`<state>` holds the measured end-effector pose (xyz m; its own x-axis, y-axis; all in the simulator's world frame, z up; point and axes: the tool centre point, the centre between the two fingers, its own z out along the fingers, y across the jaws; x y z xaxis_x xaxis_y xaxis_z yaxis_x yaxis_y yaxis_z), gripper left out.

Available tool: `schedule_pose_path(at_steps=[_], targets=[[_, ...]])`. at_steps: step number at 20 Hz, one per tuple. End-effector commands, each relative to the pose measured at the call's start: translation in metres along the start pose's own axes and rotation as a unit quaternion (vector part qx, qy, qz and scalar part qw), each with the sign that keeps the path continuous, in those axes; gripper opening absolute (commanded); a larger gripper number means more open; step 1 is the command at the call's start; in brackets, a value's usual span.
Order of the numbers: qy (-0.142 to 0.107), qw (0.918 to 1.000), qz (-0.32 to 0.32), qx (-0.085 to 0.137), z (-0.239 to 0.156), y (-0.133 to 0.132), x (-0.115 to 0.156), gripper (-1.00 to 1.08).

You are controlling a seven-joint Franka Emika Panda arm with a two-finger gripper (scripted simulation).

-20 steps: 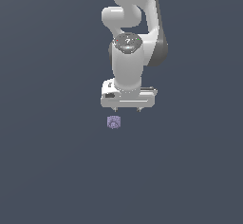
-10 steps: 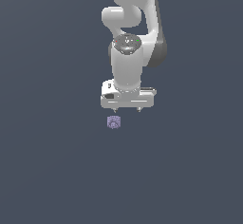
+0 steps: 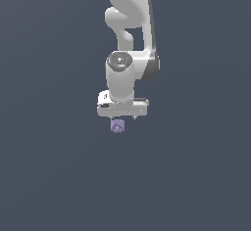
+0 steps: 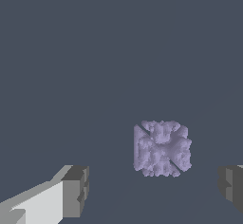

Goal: Pick up the object and move it to a goal position.

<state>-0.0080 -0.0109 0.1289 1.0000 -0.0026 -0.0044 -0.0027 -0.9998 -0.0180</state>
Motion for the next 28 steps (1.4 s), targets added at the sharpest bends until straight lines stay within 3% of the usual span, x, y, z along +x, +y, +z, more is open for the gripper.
schedule_pose_path(at_steps=[1, 9, 16, 28], targets=[[0.001, 1.0000, 0.001, -0.003, 0.015, 0.011, -0.004, 1.00], [0.002, 1.0000, 0.002, -0.009, 0.039, 0.029, -0.013, 1.00], [0.002, 1.0000, 0.002, -0.009, 0.045, 0.030, -0.014, 1.00], [0.002, 1.0000, 0.002, -0.009, 0.090, 0.031, -0.014, 1.00]])
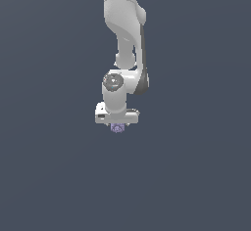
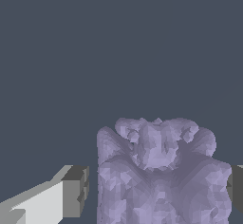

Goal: Pick up the object and move it to a goal position.

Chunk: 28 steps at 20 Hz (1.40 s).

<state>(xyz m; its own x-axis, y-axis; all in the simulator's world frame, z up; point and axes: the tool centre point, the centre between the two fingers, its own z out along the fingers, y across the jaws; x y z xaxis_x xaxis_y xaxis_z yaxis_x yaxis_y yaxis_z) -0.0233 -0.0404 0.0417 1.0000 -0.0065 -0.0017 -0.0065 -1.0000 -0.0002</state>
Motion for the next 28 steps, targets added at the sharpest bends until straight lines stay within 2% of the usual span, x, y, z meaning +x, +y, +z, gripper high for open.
schedule_pose_path(at_steps=[1, 2, 3, 18, 28], targets=[[0.001, 1.0000, 0.000, 0.000, 0.004, 0.000, 0.001, 1.00], [0.001, 1.0000, 0.000, 0.000, 0.004, 0.000, 0.001, 1.00], [0.001, 1.0000, 0.000, 0.000, 0.004, 0.000, 0.001, -1.00], [0.001, 1.0000, 0.000, 0.000, -0.004, 0.000, 0.001, -1.00], [0.001, 1.0000, 0.000, 0.000, -0.060, 0.001, -0.005, -1.00]])
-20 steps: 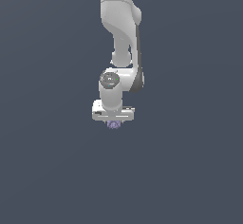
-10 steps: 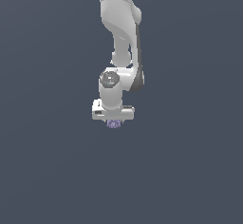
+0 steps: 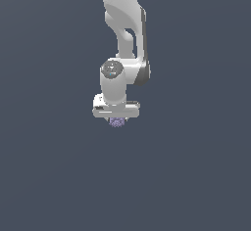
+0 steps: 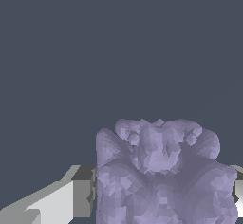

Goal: Pick up the object and move it to a goal position.

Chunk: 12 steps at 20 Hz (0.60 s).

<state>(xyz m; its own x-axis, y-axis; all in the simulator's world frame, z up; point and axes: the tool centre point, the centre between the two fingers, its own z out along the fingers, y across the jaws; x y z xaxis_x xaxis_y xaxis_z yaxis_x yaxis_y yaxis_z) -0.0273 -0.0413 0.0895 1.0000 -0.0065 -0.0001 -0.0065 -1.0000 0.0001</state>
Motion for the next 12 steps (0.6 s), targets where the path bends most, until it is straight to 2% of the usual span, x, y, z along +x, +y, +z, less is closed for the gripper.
schedule_pose_path(at_steps=[1, 12], targets=[[0.001, 1.0000, 0.000, 0.000, -0.021, 0.000, -0.002, -1.00], [0.000, 1.0000, 0.000, 0.000, -0.129, 0.002, -0.010, -1.00]])
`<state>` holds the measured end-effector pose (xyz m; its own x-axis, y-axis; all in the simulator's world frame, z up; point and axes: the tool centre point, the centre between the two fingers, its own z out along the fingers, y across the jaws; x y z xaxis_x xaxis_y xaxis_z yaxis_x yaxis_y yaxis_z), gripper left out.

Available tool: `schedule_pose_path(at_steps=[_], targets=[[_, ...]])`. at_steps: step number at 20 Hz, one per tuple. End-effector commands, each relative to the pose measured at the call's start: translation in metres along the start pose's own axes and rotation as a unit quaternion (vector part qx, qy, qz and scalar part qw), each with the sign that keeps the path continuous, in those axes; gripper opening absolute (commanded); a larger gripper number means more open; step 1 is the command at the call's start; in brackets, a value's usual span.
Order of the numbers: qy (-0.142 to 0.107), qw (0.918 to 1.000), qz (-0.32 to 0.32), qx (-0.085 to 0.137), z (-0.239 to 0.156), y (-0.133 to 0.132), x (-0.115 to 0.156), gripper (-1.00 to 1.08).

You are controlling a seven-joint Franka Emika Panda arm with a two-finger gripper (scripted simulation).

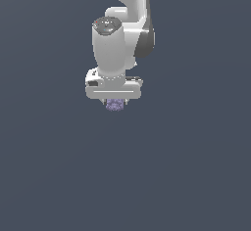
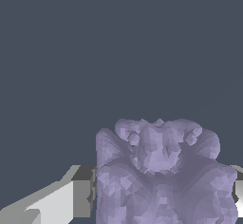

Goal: Pick up the object and move it to a goal position.

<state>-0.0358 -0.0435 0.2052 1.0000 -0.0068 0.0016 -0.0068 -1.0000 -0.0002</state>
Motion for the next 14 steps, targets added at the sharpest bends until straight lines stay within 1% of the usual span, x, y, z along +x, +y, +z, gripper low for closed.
schedule_pose_path(at_steps=[1, 7, 14], targets=[[-0.001, 1.0000, 0.000, 0.000, -0.022, 0.000, -0.002, -1.00], [-0.001, 1.0000, 0.000, 0.000, -0.056, 0.001, -0.003, -1.00], [-0.001, 1.0000, 0.000, 0.000, -0.069, 0.001, -0.003, -1.00]])
